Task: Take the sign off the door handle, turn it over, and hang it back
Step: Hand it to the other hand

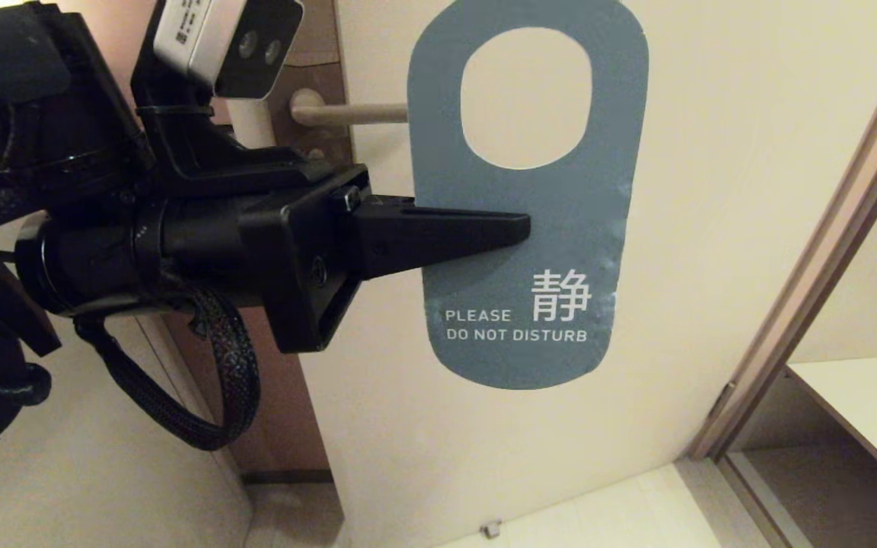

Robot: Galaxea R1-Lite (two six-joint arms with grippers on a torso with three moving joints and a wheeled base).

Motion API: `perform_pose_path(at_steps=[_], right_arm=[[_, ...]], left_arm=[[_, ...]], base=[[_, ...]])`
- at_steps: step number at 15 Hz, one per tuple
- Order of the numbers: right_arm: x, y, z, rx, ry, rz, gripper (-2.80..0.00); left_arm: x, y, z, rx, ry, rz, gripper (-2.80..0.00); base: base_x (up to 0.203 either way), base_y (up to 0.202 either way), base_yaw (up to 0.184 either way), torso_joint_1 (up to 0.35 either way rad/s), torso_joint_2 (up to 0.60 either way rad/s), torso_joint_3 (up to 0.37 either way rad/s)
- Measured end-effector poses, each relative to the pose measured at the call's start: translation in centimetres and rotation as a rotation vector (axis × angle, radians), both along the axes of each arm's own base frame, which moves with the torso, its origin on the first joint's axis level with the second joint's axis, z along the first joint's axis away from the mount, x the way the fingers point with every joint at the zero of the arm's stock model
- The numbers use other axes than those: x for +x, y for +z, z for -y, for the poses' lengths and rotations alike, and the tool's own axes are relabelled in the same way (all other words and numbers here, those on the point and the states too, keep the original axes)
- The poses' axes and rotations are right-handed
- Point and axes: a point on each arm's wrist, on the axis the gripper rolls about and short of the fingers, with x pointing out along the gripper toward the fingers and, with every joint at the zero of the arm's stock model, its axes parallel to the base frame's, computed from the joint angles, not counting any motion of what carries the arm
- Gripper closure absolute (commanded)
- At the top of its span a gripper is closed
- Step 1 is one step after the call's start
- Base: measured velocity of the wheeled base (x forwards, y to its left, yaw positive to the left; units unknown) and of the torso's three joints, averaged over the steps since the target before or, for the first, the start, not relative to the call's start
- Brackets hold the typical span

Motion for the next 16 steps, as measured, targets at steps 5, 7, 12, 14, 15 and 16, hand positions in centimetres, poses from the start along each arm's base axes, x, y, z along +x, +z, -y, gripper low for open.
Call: perform_pose_path(at_steps=[5, 7, 12, 14, 15, 16], right_arm=[[-1.0, 2.6, -0.3, -0.027, 0.119, 0.023, 0.0], [-1.0, 4.3, -0.3, -0.026, 0.142, 0.015, 0.0], [2.4, 10.4, -0.5, -0.023, 0.27, -0.009, 0.0], [4.4, 13.1, -1.0, -0.029, 0.461, 0.002, 0.0], [5.3, 14.2, -1.3, -0.033, 0.596, -0.001, 0.0], [6.2, 14.9, -1.7, -0.034, 0.723, -0.012, 0.0]], left_arm=[[0.0, -1.0, -0.3, -0.019, 0.006, 0.024, 0.0], [0.0, -1.3, -0.3, -0.022, 0.004, 0.024, 0.0], [-0.2, -1.5, 0.0, -0.016, -0.018, 0.019, 0.0], [-0.4, -1.6, 0.4, -0.014, -0.033, 0.016, 0.0], [-0.4, -1.6, 0.5, -0.013, -0.036, 0.016, 0.0], [-0.4, -1.7, 0.5, -0.015, -0.039, 0.018, 0.0]], base=[[0.0, 0.0, 0.0, 0.0, 0.0, 0.0], [0.0, 0.0, 0.0, 0.0, 0.0, 0.0], [0.0, 0.0, 0.0, 0.0, 0.0, 0.0], [0.0, 0.0, 0.0, 0.0, 0.0, 0.0], [0.0, 0.0, 0.0, 0.0, 0.0, 0.0], [0.0, 0.0, 0.0, 0.0, 0.0, 0.0]])
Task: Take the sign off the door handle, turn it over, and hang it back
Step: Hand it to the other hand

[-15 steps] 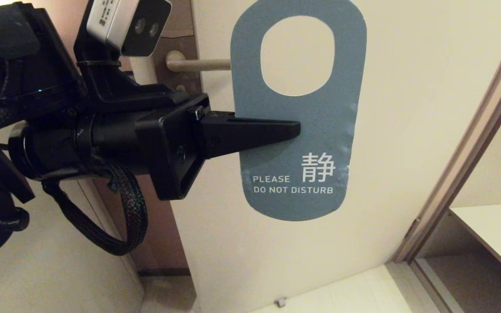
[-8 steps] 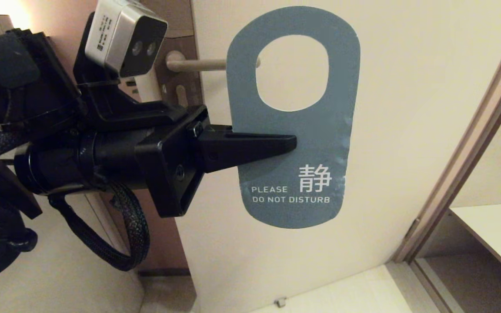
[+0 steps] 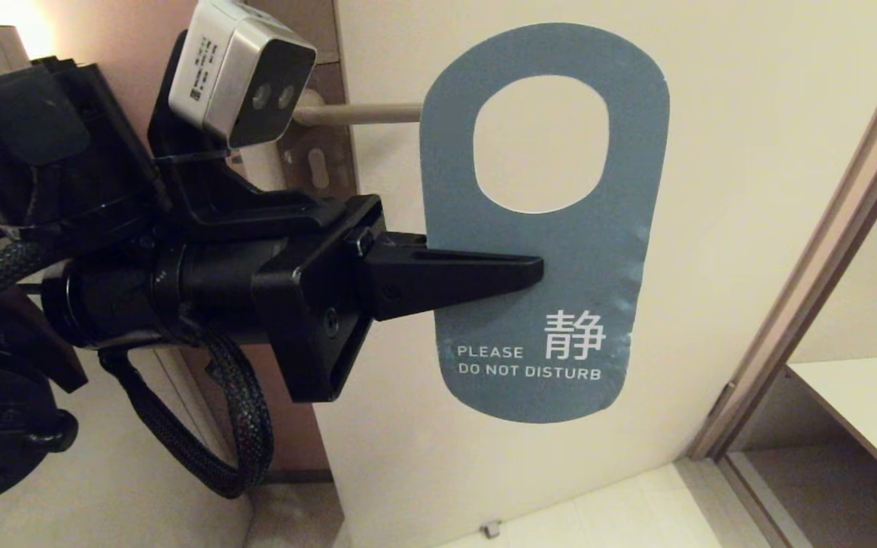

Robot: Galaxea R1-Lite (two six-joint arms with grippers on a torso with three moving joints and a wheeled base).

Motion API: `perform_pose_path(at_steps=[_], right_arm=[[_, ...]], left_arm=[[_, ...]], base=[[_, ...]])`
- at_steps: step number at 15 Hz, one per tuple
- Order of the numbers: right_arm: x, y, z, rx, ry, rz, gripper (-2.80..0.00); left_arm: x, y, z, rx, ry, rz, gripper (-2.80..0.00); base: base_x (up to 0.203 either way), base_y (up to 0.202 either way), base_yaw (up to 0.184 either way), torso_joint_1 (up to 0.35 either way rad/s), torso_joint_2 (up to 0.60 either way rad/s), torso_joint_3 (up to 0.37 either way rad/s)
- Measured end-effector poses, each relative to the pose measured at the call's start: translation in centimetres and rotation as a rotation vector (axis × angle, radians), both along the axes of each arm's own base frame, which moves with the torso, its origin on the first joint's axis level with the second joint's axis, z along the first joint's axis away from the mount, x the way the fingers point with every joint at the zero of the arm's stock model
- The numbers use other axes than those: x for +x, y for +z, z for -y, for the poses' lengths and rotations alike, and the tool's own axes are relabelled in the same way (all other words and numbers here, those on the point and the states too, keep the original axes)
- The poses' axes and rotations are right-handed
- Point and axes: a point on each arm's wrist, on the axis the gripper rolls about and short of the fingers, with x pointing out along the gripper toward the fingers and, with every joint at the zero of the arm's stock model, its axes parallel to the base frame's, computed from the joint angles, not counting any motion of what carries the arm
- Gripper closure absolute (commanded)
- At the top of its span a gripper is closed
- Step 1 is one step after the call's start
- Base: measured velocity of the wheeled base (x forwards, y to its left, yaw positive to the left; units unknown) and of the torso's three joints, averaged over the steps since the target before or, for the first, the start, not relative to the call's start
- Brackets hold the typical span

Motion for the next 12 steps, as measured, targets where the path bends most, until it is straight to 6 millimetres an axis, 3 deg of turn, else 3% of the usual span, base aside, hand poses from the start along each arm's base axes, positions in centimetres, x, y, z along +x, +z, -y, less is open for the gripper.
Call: perform_pose_path(at_steps=[4, 12], right_arm=[[2.4, 1.0, -1.0, 0.001, 0.373, -0.071, 0.0], [5.4, 1.0, -3.9, -0.012, 0.609, -0.149, 0.0]], left_arm=[[-0.1, 0.0, 0.2, -0.004, -0.009, 0.006, 0.0], [-0.8, -0.1, 1.3, -0.001, -0.056, 0.002, 0.0]], base=[[0.0, 0.0, 0.0, 0.0, 0.0, 0.0], [0.0, 0.0, 0.0, 0.0, 0.0, 0.0]])
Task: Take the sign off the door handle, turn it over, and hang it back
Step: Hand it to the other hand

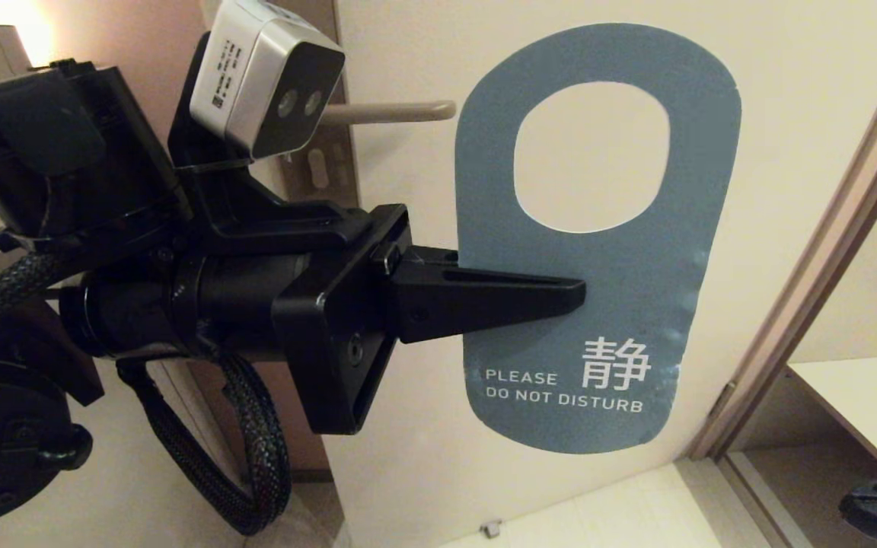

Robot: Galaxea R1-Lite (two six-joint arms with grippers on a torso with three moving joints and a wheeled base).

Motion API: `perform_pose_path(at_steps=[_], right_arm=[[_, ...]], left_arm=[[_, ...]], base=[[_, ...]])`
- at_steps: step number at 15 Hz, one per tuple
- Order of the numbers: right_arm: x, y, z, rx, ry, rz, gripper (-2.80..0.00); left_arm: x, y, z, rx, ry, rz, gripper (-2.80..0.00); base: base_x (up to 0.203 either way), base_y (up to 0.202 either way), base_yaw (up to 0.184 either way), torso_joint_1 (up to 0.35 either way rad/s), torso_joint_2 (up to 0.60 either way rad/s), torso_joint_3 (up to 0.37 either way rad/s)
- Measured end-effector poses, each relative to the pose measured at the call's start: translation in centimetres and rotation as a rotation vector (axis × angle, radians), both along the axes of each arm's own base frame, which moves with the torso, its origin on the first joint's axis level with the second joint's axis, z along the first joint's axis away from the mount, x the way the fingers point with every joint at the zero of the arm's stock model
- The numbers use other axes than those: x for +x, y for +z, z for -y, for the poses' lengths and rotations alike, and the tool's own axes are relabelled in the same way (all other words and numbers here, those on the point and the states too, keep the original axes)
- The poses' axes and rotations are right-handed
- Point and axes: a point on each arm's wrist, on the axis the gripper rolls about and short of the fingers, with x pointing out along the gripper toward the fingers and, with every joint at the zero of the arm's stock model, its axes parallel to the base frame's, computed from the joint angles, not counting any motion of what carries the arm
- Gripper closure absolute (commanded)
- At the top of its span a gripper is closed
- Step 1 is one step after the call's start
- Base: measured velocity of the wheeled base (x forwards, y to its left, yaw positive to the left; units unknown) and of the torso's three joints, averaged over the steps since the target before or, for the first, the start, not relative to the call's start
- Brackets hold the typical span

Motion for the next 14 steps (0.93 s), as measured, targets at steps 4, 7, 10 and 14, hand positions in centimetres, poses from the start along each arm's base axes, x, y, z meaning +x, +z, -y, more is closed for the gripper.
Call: perform_pose_path(at_steps=[4, 7, 10, 14], right_arm=[[1.1, -0.4, -0.6, -0.013, 0.01, -0.034, -2.8], [1.5, -0.6, -0.7, -0.019, 0.01, -0.049, -2.8], [2.0, -0.6, -0.9, -0.023, 0.012, -0.061, -2.8], [3.4, 0.1, -1.8, -0.026, 0.034, -0.066, -2.8]], left_arm=[[0.1, -0.1, 0.1, 0.002, 0.001, -0.001, 0.0], [0.2, -0.3, 0.2, 0.006, 0.002, -0.003, 0.0], [0.3, -0.4, 0.3, 0.008, 0.002, -0.005, 0.0], [0.3, -0.3, 0.3, 0.006, 0.001, -0.003, 0.0]], base=[[0.0, 0.0, 0.0, 0.0, 0.0, 0.0], [0.0, 0.0, 0.0, 0.0, 0.0, 0.0], [0.0, 0.0, 0.0, 0.0, 0.0, 0.0], [0.0, 0.0, 0.0, 0.0, 0.0, 0.0]])
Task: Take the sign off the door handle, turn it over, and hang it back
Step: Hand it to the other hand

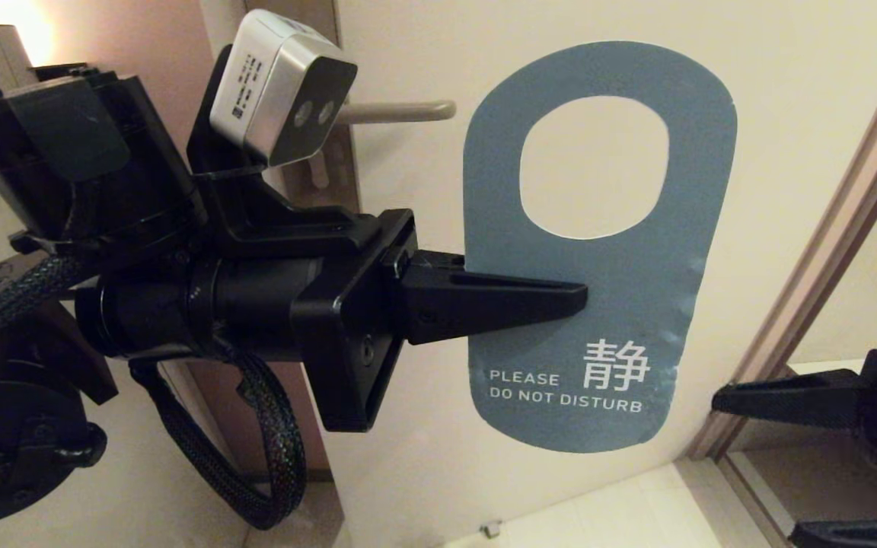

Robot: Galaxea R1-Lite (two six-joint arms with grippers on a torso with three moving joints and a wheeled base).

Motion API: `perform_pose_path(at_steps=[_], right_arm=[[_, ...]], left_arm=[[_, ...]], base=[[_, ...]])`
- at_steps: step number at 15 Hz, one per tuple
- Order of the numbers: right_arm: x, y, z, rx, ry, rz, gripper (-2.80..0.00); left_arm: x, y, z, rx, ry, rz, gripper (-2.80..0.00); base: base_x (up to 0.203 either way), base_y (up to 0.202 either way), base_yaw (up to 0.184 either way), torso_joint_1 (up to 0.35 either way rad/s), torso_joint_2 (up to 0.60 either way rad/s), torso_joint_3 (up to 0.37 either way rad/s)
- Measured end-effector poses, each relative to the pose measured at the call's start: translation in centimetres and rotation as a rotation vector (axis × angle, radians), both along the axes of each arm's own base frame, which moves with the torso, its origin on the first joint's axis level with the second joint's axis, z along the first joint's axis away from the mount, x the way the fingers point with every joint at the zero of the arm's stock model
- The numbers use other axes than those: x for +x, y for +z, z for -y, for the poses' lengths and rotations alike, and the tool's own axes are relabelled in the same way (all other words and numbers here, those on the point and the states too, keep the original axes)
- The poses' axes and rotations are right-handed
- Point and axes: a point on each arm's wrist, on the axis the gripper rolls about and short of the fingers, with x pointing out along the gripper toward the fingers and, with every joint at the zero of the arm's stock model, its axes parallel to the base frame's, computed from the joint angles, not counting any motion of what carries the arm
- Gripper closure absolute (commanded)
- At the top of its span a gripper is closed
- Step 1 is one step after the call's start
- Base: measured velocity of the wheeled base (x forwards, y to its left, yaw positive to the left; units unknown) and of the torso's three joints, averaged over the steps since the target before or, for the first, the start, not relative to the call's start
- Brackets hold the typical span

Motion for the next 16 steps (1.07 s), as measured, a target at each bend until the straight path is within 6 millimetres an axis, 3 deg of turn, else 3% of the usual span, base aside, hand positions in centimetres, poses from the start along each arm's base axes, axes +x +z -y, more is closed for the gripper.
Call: perform_pose_path(at_steps=[6, 16], right_arm=[[2.5, 0.7, -2.1, 0.029, 0.054, 0.058, -2.8], [4.4, 1.5, -5.3, 0.031, 0.138, 0.057, -2.8]], left_arm=[[0.0, 0.2, 0.0, -0.005, -0.002, 0.008, 0.0], [0.2, 0.2, 0.1, -0.016, 0.001, 0.029, 0.0]], base=[[0.0, 0.0, 0.0, 0.0, 0.0, 0.0], [0.0, 0.0, 0.0, 0.0, 0.0, 0.0]])
